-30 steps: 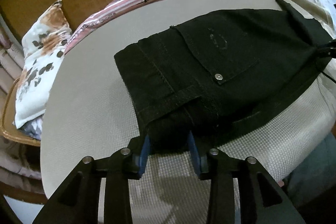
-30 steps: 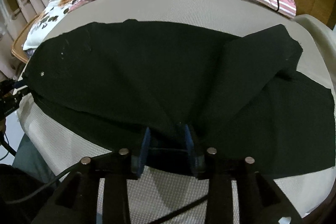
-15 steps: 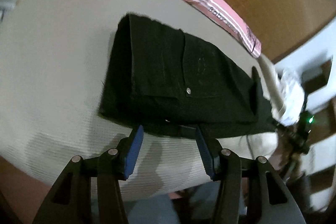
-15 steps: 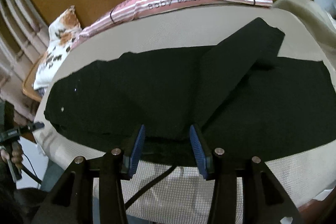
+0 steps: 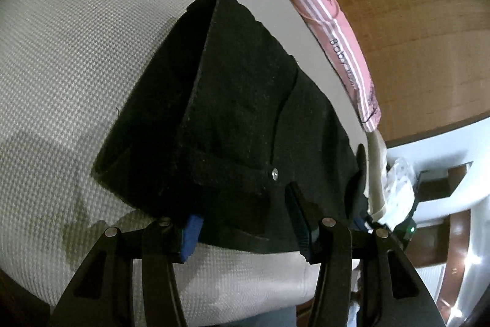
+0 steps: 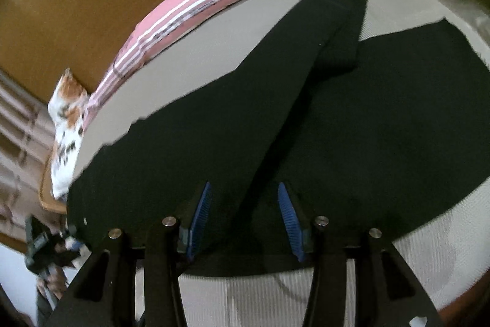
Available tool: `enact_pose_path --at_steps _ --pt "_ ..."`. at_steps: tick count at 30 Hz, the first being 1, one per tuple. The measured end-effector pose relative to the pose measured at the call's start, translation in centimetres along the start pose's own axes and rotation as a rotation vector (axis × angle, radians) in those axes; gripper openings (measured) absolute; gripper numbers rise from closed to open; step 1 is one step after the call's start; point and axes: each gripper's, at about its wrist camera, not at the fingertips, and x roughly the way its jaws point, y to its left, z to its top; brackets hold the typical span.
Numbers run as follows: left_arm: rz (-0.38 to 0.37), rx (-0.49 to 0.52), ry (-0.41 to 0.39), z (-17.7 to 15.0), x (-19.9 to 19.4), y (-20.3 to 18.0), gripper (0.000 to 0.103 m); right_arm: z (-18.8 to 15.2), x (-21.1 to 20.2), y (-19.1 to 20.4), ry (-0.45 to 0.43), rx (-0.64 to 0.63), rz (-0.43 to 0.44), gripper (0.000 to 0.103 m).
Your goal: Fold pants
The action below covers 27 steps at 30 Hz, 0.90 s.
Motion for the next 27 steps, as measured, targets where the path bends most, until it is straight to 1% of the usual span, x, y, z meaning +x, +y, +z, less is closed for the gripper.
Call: enact_pose_path --at_steps 1,2,3,5,8,9,10,11,12,15,16,18,20,23,27 --pt "0.009 0.010 -0.011 0.1 0.0 -0.1 0.042 0.4 0.3 -0.3 -0.004 0.024 0.008 0.044" --pt "0.023 0.020 -0.014 0.4 0.3 -0.4 0.039 1.0 0.7 -0.8 -0.011 0.059 0.022 0.044" --pt "0.036 0.027 -0.014 0.6 0.3 -0.3 0.033 1.4 1.0 -1.2 -0.014 0.084 0.030 0.044" --pt "0.028 0.019 -0.015 0.9 0.3 -0.1 0.031 2.3 1.8 -2.0 -0.014 0.132 0.045 0.044" --pt "0.046 0.029 -0.017 0.9 -0.1 0.2 0.025 3.3 2.9 -3.1 -0.012 0.209 0.072 0.043" --pt "0.049 0.045 -0.021 1.1 -0.3 -0.1 0.025 3.6 3.1 -3.4 -0.015 0.232 0.098 0.031" --pt "0.059 0.064 -0.024 1.1 -0.6 -0.2 0.024 3.8 3.2 -3.4 -0.020 0.242 0.122 0.022" --pt "0.074 0.084 -0.028 1.2 -0.7 -0.6 0.023 4.0 3.1 -3.2 -0.026 0.241 0.135 0.008" --pt "0.081 0.102 -0.033 1.3 -1.0 -0.8 0.023 4.1 2.9 -3.0 -0.030 0.237 0.133 0.007" --pt "0.084 0.142 -0.029 1.6 -1.7 -1.2 0.022 4.0 1.5 -2.3 -0.056 0.213 0.105 0.005" --pt "0.090 0.159 -0.026 1.7 -1.8 -1.4 0.022 3.9 0.6 -2.0 -0.073 0.197 0.082 0.005" --pt "0.112 0.185 -0.014 1.9 -1.8 -1.5 0.022 3.6 -1.0 -1.8 -0.103 0.175 0.047 0.004" --pt "0.138 0.207 -0.001 2.0 -1.7 -1.3 0.022 3.1 -2.6 -2.0 -0.115 0.166 0.027 0.004" --pt "0.177 0.245 0.016 1.9 -1.3 -0.9 0.022 1.6 -3.8 -2.7 -0.099 0.176 -0.003 0.004" --pt "0.240 0.308 0.018 1.3 -0.5 -1.2 0.022 -1.0 -2.7 -4.1 -0.027 0.175 -0.091 0.004"
